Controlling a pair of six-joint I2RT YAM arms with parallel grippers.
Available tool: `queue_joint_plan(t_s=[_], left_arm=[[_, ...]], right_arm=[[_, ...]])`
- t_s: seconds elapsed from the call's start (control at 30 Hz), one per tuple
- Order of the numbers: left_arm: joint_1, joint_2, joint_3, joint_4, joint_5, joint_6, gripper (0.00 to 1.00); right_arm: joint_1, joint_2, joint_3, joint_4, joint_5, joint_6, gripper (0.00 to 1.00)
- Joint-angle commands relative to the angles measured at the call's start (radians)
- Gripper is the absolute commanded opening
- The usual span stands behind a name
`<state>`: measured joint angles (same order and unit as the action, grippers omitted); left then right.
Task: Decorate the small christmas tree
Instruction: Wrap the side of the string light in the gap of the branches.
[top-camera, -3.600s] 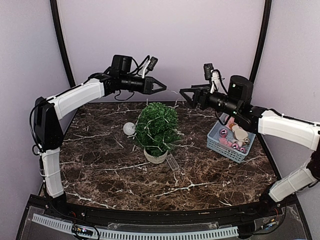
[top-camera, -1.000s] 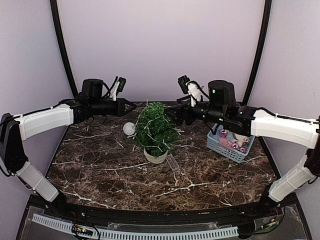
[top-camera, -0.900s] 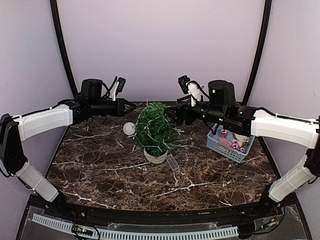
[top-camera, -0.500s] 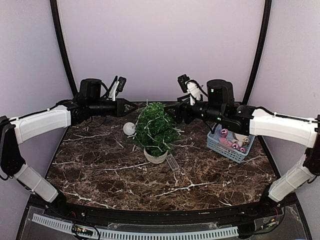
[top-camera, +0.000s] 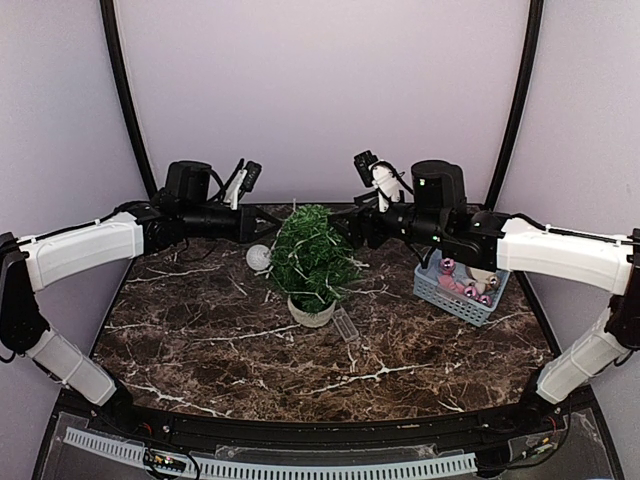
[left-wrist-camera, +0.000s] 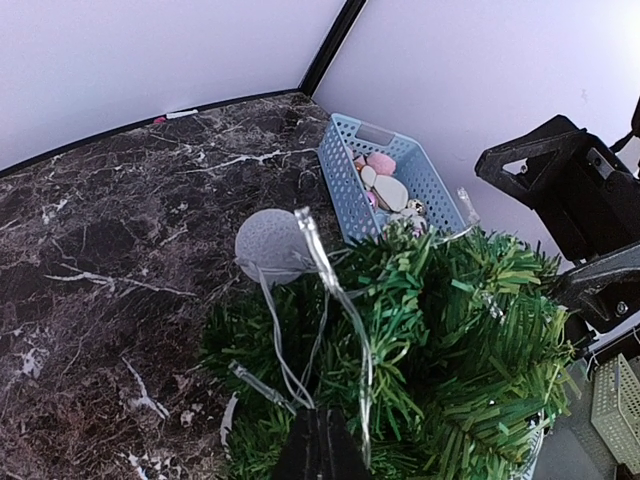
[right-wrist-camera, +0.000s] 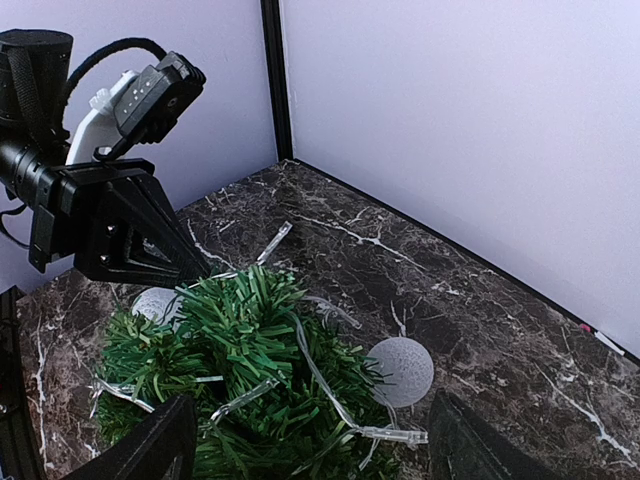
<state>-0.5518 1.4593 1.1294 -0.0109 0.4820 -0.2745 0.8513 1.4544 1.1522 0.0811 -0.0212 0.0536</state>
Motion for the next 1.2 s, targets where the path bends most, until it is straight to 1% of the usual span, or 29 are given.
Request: queue_joint_plan(t_s=[0.0, 0.17, 0.37, 0.43, 0.47, 0.57, 0.77, 0.83, 1.0, 1.07, 1.13, 1.17], left_arm=[[-0.010, -0.030, -0.011, -0.031, -0.012, 0.009, 0.05], [-0.015, -0.039, -0.013, -0.040, -0.012, 0.011, 0.07], [-0.019, -0.066, -0.023, -0.044, 0.002, 0.009, 0.16], [-0.020, -0.078, -0.033, -0.047, -0.004, 0.009, 0.19], [-0.020, -0.082, -0.040, -0.048, -0.009, 0.009, 0.22], [-0.020, -0.105, -0.048, -0.054, -0.018, 0.012, 0.26], [-0.020, -0.143, -0.061, -0.076, -0.035, 0.022, 0.44], [-0.020, -0.155, -0.066, -0.086, -0.042, 0.026, 0.48], [-0.020, -0.184, -0.071, -0.103, -0.075, 0.041, 0.54], [-0.020, -0.203, -0.083, -0.093, -0.091, 0.045, 0.58], [-0.020, -0.226, -0.098, -0.074, -0.107, 0.048, 0.65], [-0.020, -0.234, -0.108, -0.061, -0.117, 0.048, 0.66]], right_arm=[[0.008, 0.003, 0.032, 0.040, 0.015, 0.003, 0.80], [0.008, 0.006, 0.033, 0.042, 0.017, 0.002, 0.80], [0.008, 0.012, 0.034, 0.043, 0.017, 0.002, 0.80], [0.008, 0.011, 0.034, 0.044, 0.018, 0.002, 0.80], [0.009, 0.009, 0.033, 0.045, 0.018, 0.000, 0.81], [0.008, 0.010, 0.032, 0.043, 0.018, -0.001, 0.80], [0.008, 0.007, 0.030, 0.051, 0.018, 0.000, 0.80], [0.008, 0.005, 0.029, 0.053, 0.017, 0.001, 0.80], [0.008, -0.011, 0.018, 0.066, 0.011, 0.008, 0.81], [0.008, -0.022, 0.012, 0.074, 0.009, 0.013, 0.82], [0.008, -0.034, 0.006, 0.079, 0.007, 0.017, 0.84], [0.008, -0.041, 0.002, 0.081, 0.009, 0.022, 0.84]])
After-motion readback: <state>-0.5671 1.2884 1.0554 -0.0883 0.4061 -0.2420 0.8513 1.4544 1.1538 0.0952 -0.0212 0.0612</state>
